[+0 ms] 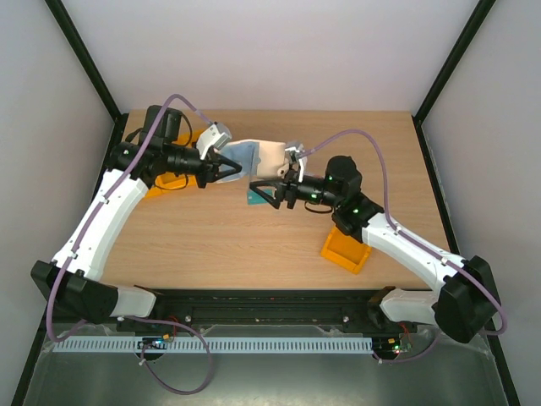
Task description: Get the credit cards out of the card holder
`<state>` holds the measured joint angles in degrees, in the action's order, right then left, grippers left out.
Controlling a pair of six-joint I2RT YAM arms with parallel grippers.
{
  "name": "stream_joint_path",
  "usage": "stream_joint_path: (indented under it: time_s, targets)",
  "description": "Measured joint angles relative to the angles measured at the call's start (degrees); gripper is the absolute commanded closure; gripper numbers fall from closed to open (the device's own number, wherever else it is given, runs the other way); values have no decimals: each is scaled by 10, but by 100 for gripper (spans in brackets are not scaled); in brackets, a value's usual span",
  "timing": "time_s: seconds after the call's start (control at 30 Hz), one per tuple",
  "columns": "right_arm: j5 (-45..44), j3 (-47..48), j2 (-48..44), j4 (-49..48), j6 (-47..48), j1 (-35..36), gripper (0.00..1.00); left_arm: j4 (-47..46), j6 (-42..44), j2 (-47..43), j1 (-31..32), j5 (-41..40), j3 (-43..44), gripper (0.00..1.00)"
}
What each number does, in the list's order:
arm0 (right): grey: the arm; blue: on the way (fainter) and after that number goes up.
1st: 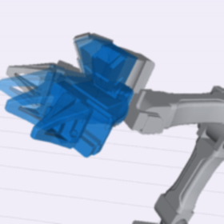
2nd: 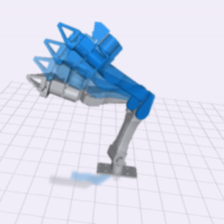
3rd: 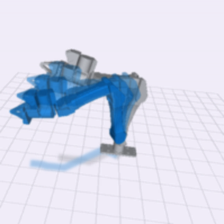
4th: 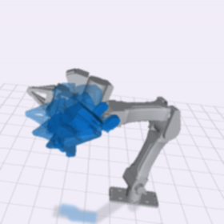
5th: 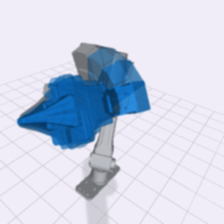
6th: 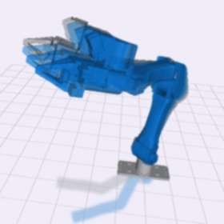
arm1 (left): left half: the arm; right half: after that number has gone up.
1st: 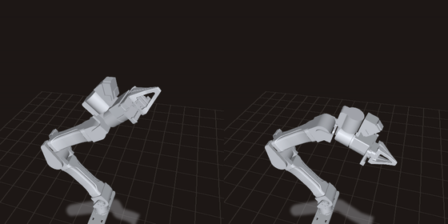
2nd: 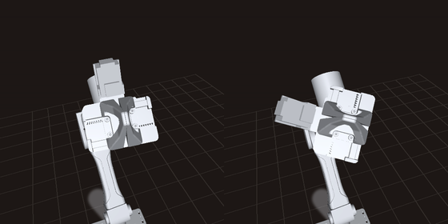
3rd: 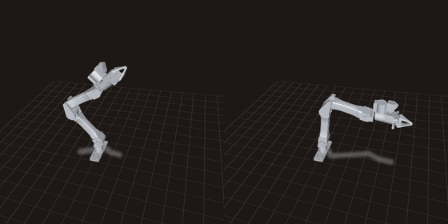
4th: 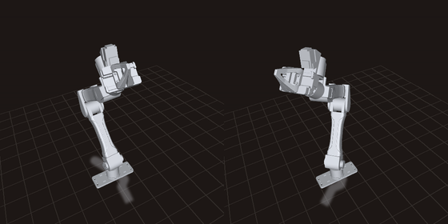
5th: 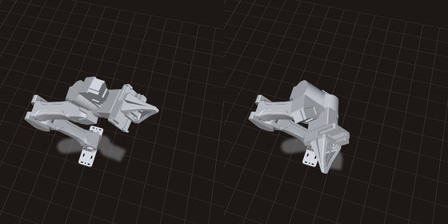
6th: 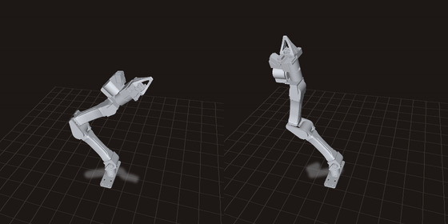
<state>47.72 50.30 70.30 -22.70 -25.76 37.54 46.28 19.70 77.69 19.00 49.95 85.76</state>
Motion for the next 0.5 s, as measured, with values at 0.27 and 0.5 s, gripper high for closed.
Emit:
stream_joint_path:
  time_s: [0.27,0.5]
  targets:
    - [-88,22,22,-3,-16,9,25,-6,-9,0,0,11,-5,98]
    - [-132,28,37,-5,-34,12,18,-8,-12,0,1,18,-10,98]
